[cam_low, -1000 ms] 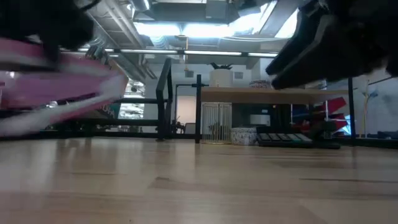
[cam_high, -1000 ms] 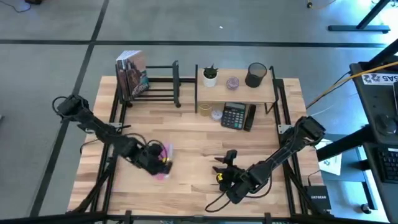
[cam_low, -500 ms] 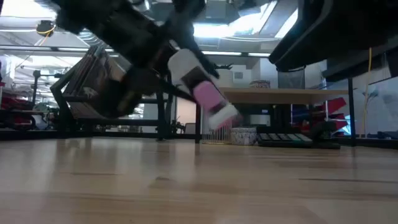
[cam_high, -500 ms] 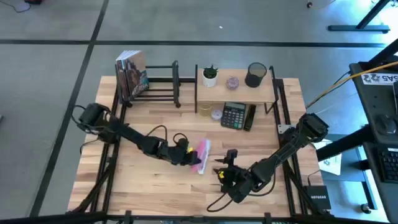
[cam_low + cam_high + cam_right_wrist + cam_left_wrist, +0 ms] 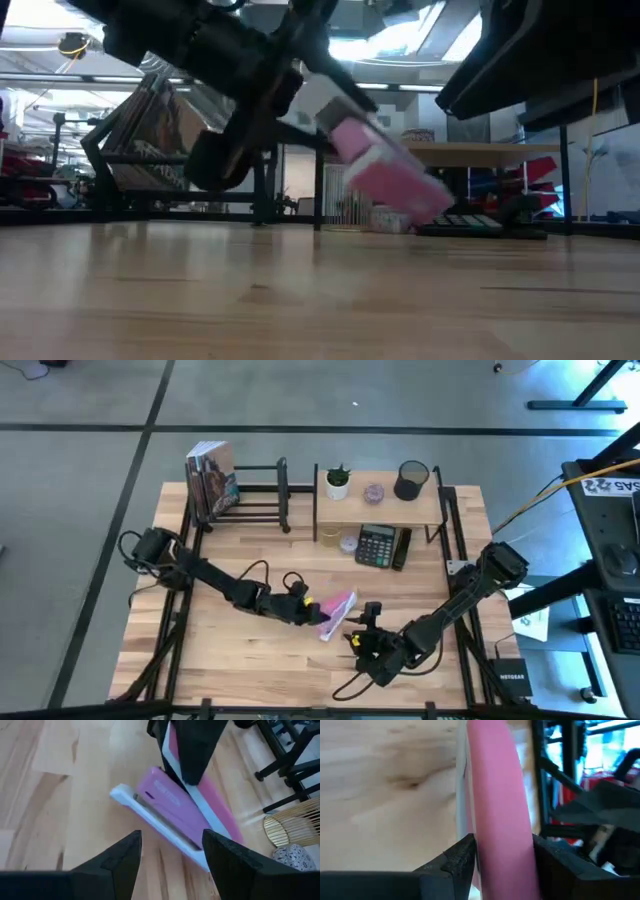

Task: Stock shelves
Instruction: Put the pink stapler under the shelf

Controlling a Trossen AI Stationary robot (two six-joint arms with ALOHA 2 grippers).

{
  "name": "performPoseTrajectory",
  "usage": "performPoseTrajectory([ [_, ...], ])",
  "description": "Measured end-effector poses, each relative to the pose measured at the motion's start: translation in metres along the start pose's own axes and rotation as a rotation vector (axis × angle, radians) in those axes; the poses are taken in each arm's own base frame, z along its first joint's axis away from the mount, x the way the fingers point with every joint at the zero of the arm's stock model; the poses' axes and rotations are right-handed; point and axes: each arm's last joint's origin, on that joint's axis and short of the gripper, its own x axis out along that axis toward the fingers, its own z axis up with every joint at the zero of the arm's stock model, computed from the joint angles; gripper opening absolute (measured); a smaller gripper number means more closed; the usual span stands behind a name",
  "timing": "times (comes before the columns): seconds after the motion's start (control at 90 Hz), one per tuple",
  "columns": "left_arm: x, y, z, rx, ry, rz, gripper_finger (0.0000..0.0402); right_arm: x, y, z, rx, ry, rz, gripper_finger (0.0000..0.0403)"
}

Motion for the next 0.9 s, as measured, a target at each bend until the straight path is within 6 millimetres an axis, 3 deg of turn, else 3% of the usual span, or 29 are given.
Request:
performPoseTrajectory([
  [0.156, -0.001, 0.001, -0.002, 0.031, -0.009, 0.011, 0.0157, -0.002, 0.000, -0.008, 0.036, 0.055, 0.011, 0.0198],
  [0.4, -0.004, 0.002, -0.013, 0.093, 0.016, 0.027, 0.0157, 0.010, -0.002, -0.055, 0.136, 0.173, 0.029, 0.0198],
  [0.556, -0.008, 0.001, -0.025, 0.111, 0.007, 0.022, 0.0157, 0.021, -0.003, -0.076, 0.194, 0.097, 0.026, 0.0198],
  [0.9, -0.016, 0.007, -0.042, 0.242, -0.060, 0.088, 0.0160, 0.058, -0.039, -0.073, 0.286, 0.080, -0.084, 0.0198],
])
